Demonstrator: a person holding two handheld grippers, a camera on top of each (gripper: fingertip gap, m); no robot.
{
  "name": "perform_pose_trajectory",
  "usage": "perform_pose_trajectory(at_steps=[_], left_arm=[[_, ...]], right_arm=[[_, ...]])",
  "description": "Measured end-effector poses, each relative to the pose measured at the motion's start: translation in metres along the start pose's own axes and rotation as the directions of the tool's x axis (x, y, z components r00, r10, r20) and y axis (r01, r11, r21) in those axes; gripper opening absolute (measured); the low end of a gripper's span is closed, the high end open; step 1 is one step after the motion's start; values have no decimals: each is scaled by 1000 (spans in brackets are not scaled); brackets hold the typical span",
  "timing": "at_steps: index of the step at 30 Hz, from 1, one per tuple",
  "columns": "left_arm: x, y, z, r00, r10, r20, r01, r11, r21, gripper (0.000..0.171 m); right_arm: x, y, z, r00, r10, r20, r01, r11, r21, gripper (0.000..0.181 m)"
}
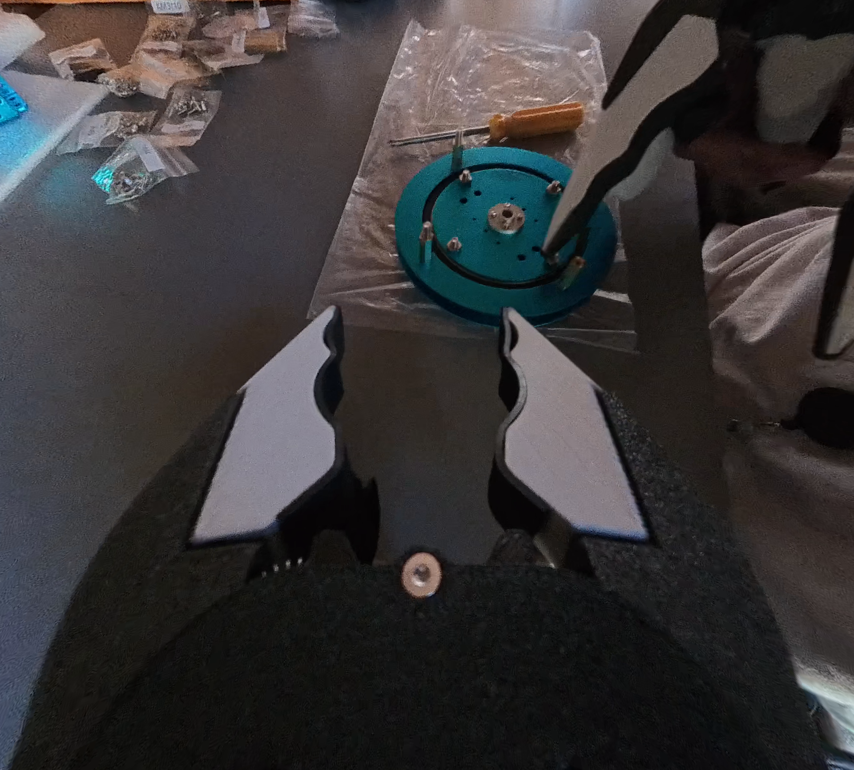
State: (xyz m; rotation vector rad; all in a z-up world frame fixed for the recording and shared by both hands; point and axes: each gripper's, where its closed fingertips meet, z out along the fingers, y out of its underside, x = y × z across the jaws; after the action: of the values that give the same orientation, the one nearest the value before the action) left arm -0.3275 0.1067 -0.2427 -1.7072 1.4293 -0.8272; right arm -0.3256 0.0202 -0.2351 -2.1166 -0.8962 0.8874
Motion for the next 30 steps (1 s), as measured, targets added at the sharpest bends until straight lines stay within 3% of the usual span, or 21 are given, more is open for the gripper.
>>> perform_pose_trajectory(at_steps=[8, 11, 13, 14, 18, 22, 27, 28, 30], left_arm=[[46, -13, 30, 988, 105, -110, -107, 994, -12, 75], [38, -12, 34, 991, 114, -72, -116, 993, -29, 75], [26, -6, 29, 995, 93, -45, -95, 994, -48, 87], [20, -3, 24, 997, 76, -31, -78, 996, -49, 83], [17, -7, 9, 998, 43, -36, -43, 999, 13, 79], [25, -9, 24, 995, 86, -44, -87, 996, -23, 80], [14, -7, 23, 996, 88, -13, -88, 995, -47, 93], [2, -3, 18, 996, 78, 37, -76, 996, -53, 80], [-14, 4, 7, 995, 44, 89, -39, 998, -59, 80]], right_arm=[[-1, -4, 7, 998, -65, -7, 65, 998, -25, 98], [-7, 0, 8, 999, -28, 29, 28, 1000, -6, 98], [-7, 5, 3, 1000, -17, 23, 17, 1000, -6, 97], [-10, 8, -2, 999, -5, 39, 5, 1000, -6, 91], [-3, 2, -14, 1000, 18, -3, -18, 998, 62, 93], [2, -11, 4, 999, -34, -42, 37, 998, 56, 100], [-3, -1, 15, 997, -58, -47, 58, 998, 1, 101], [-5, 3, 12, 998, -57, -42, 56, 998, -11, 100], [-13, 6, 3, 1000, -20, 12, 20, 1000, 3, 94]])
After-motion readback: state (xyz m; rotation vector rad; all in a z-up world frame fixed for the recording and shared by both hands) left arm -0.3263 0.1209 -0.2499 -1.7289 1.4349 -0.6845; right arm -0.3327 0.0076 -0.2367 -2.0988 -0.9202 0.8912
